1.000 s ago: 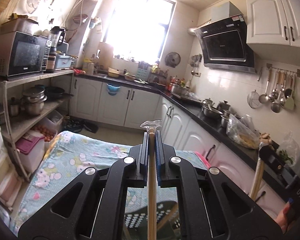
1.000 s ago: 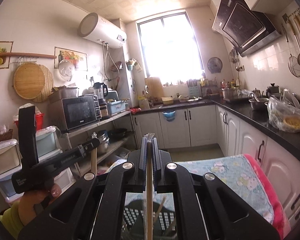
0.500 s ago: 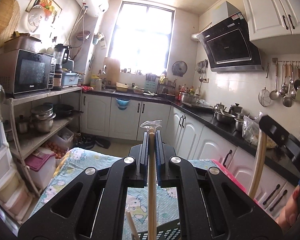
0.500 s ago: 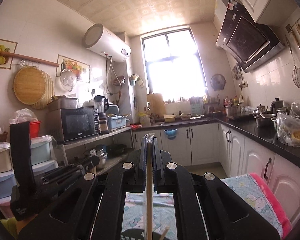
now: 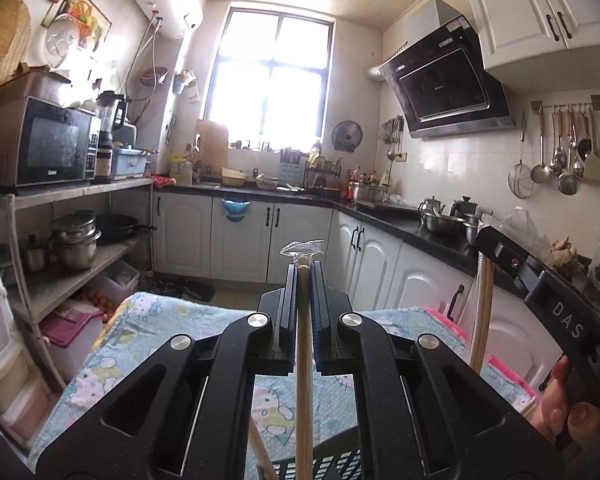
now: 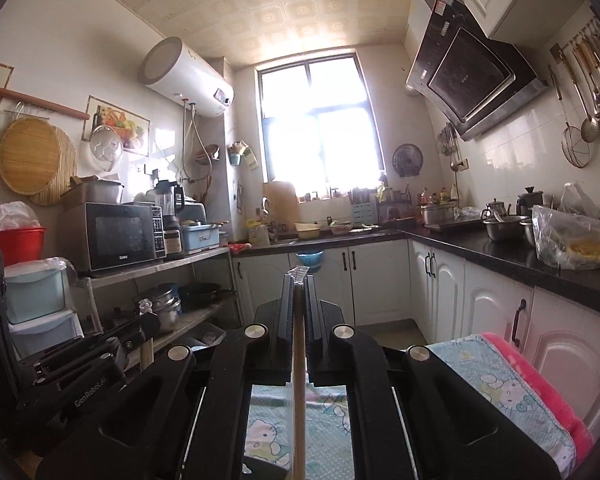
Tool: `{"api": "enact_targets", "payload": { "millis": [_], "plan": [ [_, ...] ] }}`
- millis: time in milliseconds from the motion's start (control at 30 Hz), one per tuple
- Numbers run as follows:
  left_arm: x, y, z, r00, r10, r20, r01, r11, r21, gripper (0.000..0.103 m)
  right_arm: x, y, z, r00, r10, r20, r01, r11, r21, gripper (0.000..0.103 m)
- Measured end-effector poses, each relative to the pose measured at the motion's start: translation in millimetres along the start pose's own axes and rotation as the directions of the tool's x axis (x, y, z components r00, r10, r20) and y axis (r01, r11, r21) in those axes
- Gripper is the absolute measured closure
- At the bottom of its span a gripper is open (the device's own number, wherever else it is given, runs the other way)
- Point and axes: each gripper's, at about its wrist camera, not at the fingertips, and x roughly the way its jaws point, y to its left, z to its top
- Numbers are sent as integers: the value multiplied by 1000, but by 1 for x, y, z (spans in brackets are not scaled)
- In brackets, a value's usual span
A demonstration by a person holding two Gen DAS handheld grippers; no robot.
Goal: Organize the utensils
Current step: 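Lift the held chopsticks with both tools and carry them above the green caddy, then lower the chopsticks into the caddy and open both tools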
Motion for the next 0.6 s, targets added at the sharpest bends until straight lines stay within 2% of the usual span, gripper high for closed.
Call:
{"api": "enact_targets", "payload": {
  "millis": [333, 600],
  "plan": [
    [1, 6, -16, 997, -7, -75, 5, 1000, -28, 100, -14, 0, -13, 1000, -18, -17, 18, 1000, -6, 97],
    [-3, 8, -24, 989, -6, -146, 0, 999, -39, 99, -29, -9, -17, 998, -33, -62, 35, 999, 33, 95]
  ]
}}
